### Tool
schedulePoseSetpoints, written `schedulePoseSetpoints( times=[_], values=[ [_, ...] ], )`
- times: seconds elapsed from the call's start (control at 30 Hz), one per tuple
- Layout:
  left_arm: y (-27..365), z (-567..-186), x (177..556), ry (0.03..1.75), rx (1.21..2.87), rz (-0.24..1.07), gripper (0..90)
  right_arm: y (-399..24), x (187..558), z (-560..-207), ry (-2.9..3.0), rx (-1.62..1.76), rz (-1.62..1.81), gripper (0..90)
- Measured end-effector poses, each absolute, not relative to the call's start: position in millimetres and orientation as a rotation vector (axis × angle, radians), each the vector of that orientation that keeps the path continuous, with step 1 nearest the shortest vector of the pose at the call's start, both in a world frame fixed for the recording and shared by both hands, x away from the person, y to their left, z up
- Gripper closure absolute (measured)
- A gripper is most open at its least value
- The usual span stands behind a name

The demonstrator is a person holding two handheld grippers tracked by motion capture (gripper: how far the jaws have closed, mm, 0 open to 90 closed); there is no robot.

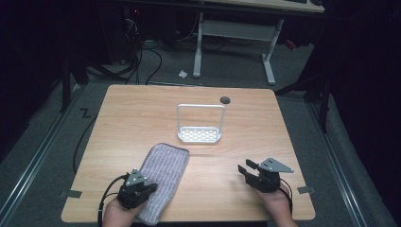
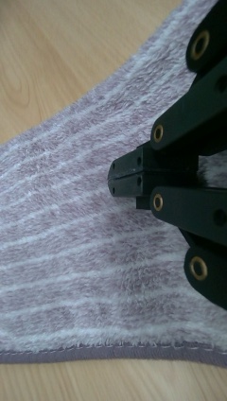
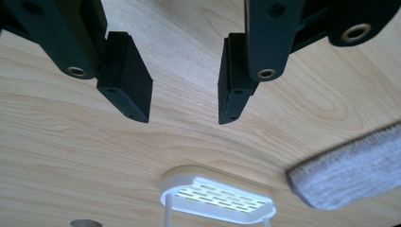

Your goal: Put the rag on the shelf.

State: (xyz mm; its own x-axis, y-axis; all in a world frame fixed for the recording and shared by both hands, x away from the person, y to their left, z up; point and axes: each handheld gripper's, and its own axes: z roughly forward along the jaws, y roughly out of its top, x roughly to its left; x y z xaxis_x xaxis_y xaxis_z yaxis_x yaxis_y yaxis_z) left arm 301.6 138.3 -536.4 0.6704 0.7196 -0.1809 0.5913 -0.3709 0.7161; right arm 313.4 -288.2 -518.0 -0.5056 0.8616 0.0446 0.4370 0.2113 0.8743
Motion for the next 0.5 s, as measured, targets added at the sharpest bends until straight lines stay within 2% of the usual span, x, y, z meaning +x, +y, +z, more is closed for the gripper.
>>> schedulePoseSetpoints(
  times=[0.2,0.43,0.5],
  values=[
    [109,-538,298,0.938,2.098,0.090,90.0,-280,312,-519,2.096,1.149,1.190,55.6],
    [58,-537,304,0.836,2.133,0.056,90.0,-261,307,-522,2.164,1.097,1.189,54.1],
    [47,-538,307,0.809,2.134,0.043,90.0,-253,305,-522,2.183,1.103,1.196,56.5]
  ],
)
